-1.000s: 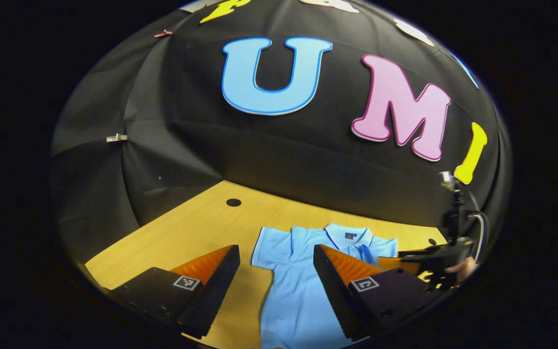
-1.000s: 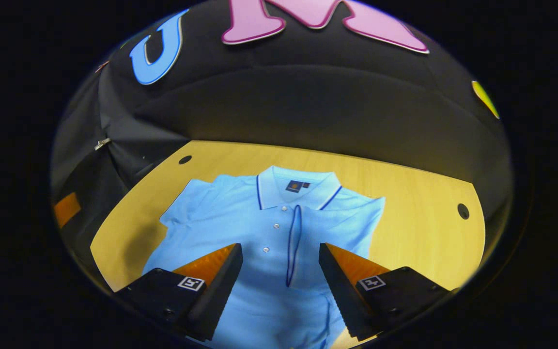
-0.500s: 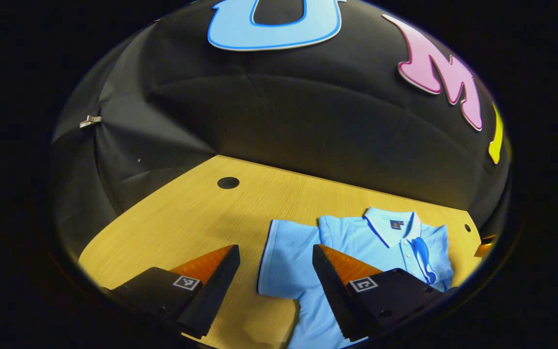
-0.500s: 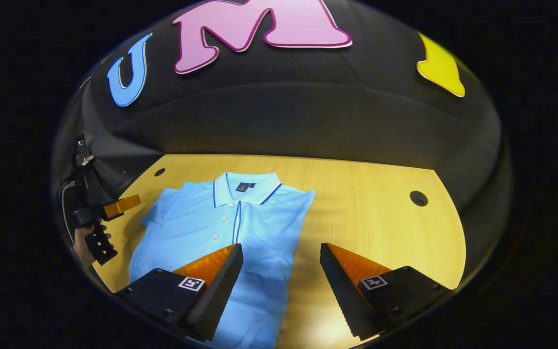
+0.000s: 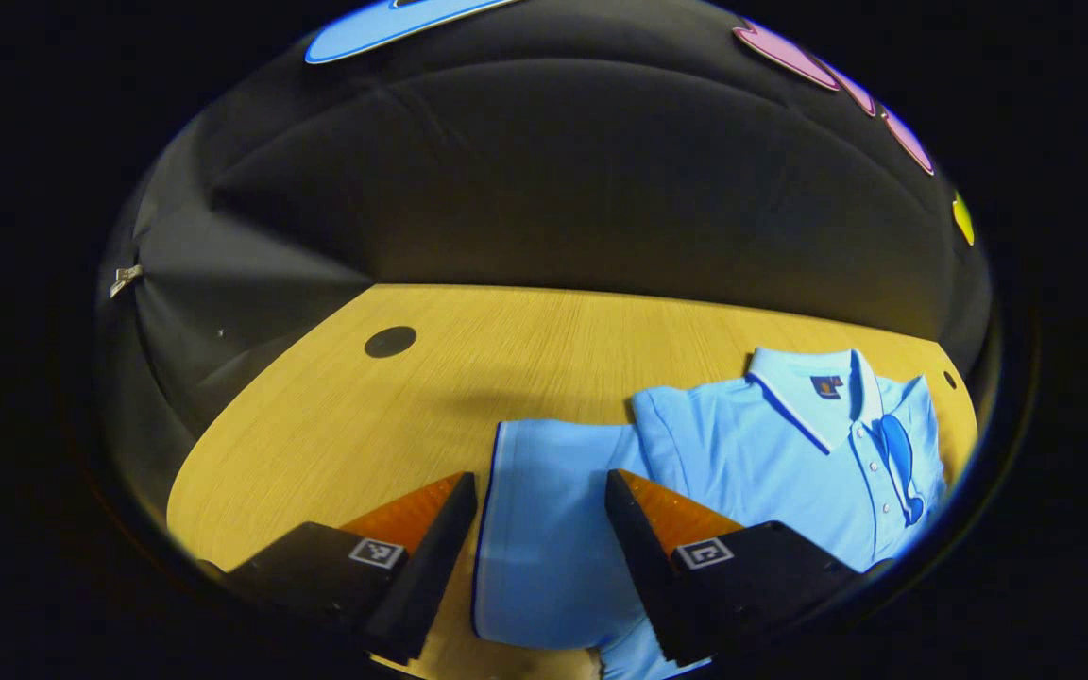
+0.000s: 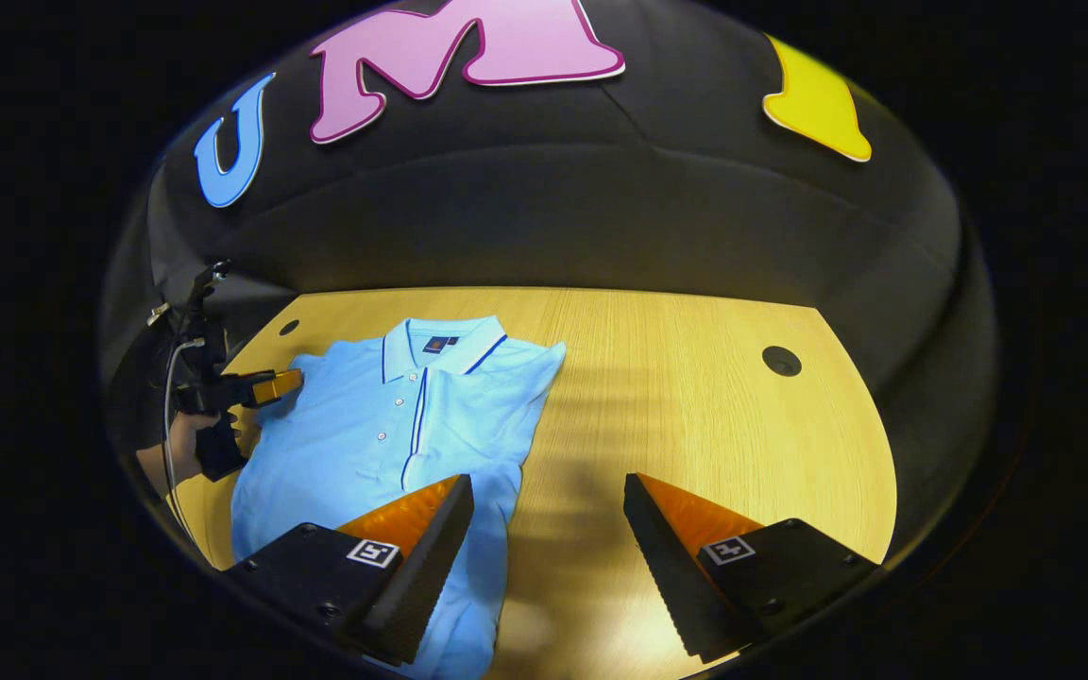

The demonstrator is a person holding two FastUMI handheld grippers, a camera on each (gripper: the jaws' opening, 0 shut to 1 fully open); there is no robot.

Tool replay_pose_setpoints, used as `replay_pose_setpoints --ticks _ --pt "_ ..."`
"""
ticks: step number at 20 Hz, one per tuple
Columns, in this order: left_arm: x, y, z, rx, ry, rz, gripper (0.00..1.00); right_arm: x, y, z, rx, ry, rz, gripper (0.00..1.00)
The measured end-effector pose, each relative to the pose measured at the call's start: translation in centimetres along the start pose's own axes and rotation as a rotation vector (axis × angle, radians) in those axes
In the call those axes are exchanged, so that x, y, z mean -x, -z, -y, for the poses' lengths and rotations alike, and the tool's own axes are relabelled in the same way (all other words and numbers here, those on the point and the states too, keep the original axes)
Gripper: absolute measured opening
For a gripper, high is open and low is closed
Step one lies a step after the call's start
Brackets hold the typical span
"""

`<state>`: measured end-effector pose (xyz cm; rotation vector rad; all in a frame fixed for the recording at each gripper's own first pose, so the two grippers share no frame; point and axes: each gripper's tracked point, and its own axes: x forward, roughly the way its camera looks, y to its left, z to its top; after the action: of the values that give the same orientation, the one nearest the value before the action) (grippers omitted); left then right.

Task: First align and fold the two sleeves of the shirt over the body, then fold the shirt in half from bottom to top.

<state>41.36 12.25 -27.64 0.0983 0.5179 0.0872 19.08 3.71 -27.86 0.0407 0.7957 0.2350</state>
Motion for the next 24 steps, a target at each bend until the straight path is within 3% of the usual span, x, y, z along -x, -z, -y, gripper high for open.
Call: replay_pose_setpoints --ticks 2,3,4,6,8,9,13,15,19,24 --pt "-0.1 0.3 0.2 0.014 0.010 -0.017 0.76 -0.1 0.1 0.1 -0.014 -0.002 -0.002 1.00" --pt "-0.2 0.3 0.3 0.010 0.023 -0.022 0.76 -0.1 0.2 0.1 -0.023 -0.004 -0.002 1.00" --pt "0.0 0.3 0.2 0.011 0.027 -0.021 0.67 -0.1 0.3 0.1 -0.031 -0.005 -0.004 1.00" --pt "-0.2 0.1 0.4 0.029 0.036 -0.014 0.30 -0.1 0.6 0.2 -0.039 -0.005 -0.009 1.00" --pt "-0.2 0.0 0.6 0.052 0.052 -0.005 0.13 0.0 0.8 0.4 -0.044 -0.005 -0.013 1.00" --pt "-0.3 0.0 0.6 0.053 0.049 -0.006 0.10 0.1 0.8 0.5 -0.045 -0.004 -0.013 1.00" --pt "0.6 -0.9 0.4 -0.014 -0.008 -0.011 0.06 0.5 0.5 0.9 -0.049 0.001 -0.002 1.00" --pt "1.7 -2.6 2.1 -0.050 0.013 0.020 0.06 0.8 0.3 1.1 -0.055 0.003 0.006 1.00" --pt "4.0 -4.9 6.4 -0.063 0.101 0.054 0.06 1.2 0.3 1.0 -0.064 0.003 0.014 1.00" --pt "6.5 -3.6 13.1 0.004 0.263 0.002 0.08 2.2 0.8 0.5 -0.077 -0.003 0.011 1.00"
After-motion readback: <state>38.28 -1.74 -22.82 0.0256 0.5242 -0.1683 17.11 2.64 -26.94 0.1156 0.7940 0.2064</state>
